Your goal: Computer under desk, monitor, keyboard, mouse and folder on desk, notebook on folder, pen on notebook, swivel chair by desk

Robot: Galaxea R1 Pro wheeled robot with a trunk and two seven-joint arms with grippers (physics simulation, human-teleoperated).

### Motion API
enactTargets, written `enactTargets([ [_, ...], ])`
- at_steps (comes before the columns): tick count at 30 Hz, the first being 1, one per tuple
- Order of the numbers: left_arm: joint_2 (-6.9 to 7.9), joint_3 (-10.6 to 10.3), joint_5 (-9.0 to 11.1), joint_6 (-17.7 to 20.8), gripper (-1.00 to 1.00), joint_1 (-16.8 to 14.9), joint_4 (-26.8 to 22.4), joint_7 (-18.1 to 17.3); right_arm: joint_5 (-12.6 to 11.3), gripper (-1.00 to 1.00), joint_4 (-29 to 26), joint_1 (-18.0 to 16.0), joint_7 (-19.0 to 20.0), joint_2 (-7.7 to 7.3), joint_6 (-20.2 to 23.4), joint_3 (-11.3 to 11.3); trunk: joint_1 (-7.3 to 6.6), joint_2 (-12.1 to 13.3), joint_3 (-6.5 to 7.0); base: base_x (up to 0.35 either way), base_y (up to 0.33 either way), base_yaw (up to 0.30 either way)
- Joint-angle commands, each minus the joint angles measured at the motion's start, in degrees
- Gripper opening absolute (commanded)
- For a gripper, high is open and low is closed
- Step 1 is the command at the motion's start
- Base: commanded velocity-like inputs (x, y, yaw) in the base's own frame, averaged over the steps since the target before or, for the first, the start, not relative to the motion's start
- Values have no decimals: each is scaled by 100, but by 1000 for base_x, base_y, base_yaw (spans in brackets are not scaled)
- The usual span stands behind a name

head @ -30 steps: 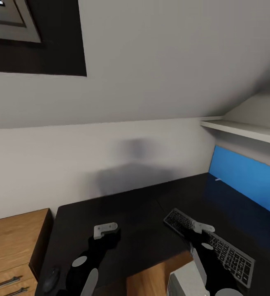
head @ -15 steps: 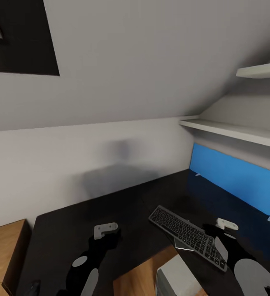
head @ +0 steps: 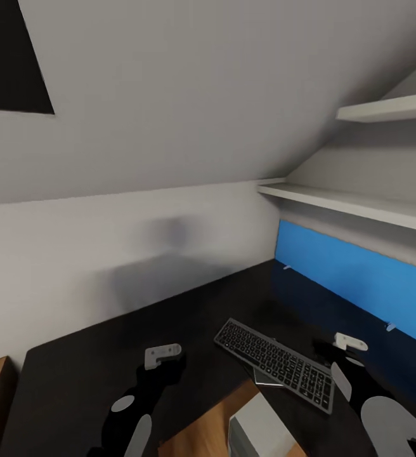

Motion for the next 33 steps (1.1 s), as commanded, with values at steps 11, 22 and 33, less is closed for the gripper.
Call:
enactTargets([
  [11,2,-8,61,26,100,-5,-8,54,-29,100,-81,-5,4,110,13,-3,5,-10,-12,80,0,-5],
  [22,4,-8,61,26,100,-5,-8,54,-29,100,-97,-5,-13,226,39,1,5,-10,-12,2,0,0],
  [33,4,-8,61,26,100,-5,-8,54,-29,100,-97,-5,-13,230,37,-3,5,-10,-12,31,0,0],
])
